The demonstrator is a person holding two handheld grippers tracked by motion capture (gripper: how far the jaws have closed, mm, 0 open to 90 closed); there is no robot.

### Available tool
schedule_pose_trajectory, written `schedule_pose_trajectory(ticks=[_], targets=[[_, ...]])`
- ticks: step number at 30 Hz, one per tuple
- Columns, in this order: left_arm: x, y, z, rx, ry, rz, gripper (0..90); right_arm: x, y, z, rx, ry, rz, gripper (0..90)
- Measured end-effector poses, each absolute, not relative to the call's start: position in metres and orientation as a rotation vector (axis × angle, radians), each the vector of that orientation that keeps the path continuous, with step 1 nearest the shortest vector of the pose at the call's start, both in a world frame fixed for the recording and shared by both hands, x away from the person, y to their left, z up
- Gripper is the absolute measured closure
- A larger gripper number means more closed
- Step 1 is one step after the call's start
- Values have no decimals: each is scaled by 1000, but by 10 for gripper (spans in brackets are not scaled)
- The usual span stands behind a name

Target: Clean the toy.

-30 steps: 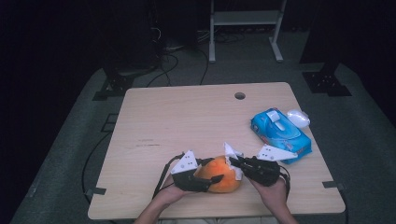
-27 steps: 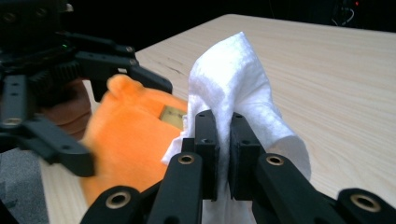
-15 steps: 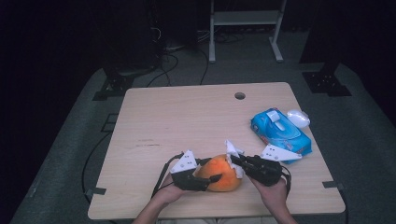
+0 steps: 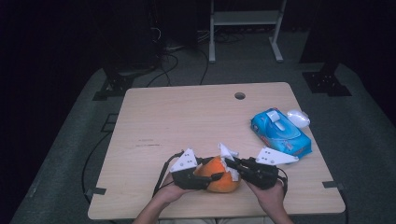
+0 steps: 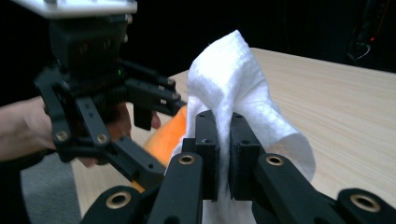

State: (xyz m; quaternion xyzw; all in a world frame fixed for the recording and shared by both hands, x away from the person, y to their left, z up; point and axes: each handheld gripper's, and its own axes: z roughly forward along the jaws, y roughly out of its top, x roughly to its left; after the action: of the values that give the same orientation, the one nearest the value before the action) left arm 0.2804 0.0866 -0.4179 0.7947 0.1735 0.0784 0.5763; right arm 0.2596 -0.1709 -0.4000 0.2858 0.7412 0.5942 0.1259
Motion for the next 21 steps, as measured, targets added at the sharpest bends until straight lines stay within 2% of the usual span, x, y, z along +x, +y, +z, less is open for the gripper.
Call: schedule_pose_trajectory(ticks=[3, 8, 11, 13, 14, 17, 21], targets=[[281, 89, -419, 1851, 412, 200, 413, 264, -173, -408, 898, 2166, 1726, 836], [289, 95, -427, 1852, 418, 169, 199, 277, -179, -428, 997, 2186, 1690, 836], [295, 103, -432, 1850, 456, 101, 147, 281, -182, -433, 1028, 2185, 1669, 836], [296, 105, -434, 1854, 458, 90, 159, 283, -184, -436, 1060, 2189, 1657, 836], [294, 104, -433, 1858, 451, 104, 231, 283, -183, -437, 1062, 2187, 1656, 836], [290, 100, -424, 1865, 444, 147, 373, 278, -182, -425, 1012, 2153, 1670, 836], [284, 92, -412, 1864, 422, 181, 397, 264, -177, -404, 885, 2119, 1767, 835]])
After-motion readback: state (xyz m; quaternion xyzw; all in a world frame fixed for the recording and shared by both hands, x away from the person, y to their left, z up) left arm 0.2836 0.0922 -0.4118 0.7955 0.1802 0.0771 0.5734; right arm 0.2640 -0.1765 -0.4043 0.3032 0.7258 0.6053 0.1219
